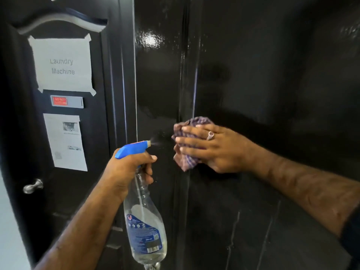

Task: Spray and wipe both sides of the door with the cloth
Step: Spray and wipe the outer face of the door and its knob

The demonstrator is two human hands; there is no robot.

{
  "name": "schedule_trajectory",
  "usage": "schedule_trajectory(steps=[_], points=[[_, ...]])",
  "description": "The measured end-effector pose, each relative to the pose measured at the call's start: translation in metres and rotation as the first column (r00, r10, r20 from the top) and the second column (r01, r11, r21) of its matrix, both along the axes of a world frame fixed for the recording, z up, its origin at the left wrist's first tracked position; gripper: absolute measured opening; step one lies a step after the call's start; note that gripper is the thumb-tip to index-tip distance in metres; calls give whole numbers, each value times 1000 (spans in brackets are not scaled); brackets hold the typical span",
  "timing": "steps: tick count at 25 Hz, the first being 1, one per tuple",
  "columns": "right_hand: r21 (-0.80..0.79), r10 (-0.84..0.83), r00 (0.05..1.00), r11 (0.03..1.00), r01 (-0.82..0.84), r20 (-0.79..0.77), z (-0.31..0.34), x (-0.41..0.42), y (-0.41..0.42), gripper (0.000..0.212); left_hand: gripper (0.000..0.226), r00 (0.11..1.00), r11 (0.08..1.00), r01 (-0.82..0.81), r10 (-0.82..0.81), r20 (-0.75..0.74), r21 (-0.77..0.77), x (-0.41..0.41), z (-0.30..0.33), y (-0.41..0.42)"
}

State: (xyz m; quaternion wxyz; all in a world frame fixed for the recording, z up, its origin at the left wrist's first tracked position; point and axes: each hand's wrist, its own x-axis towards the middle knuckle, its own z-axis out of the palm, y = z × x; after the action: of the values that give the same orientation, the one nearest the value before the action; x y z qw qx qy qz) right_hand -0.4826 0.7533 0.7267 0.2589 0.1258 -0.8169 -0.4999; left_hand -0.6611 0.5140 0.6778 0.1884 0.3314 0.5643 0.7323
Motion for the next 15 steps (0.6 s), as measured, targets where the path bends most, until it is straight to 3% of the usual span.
schedule_trajectory(steps=[3, 5, 6, 8, 10, 12, 13, 15], points=[[-133, -2, 902, 989, -62, -432, 72, -16, -7, 55, 12, 1000, 999, -10, 11, 16, -33, -3, 2, -8], [-277, -115, 812, 959, -59, -572, 92, -34, -24, 58, 17, 1000, 999, 23, -23, 12, -27, -4, 3, -12], [-314, -125, 803, 946, -80, -582, 83, -44, -30, 60, 24, 999, 999, 46, -46, 13, -21, -6, 2, -14], [-286, -45, 875, 952, -109, -482, 29, -58, -32, 62, 30, 997, 997, 72, -72, 11, 11, -10, -1, -20], [-175, 11, 985, 984, -41, -171, -35, -56, -32, 67, 28, 998, 998, 62, -61, -10, 22, -15, -4, -26], [-54, -14, 998, 998, 17, 53, -47, -54, -31, 72, 27, 999, 999, 42, -41, -33, 6, -21, -8, -32], [-39, 19, 999, 999, -18, 29, -31, -61, -31, 71, 30, 999, 999, 32, -32, -39, -1, -23, -9, -35], [-99, 55, 971, 992, -80, -234, 18, -87, -37, 64, 26, 999, 1000, 3, -4, -48, -21, -28, -10, -40]])
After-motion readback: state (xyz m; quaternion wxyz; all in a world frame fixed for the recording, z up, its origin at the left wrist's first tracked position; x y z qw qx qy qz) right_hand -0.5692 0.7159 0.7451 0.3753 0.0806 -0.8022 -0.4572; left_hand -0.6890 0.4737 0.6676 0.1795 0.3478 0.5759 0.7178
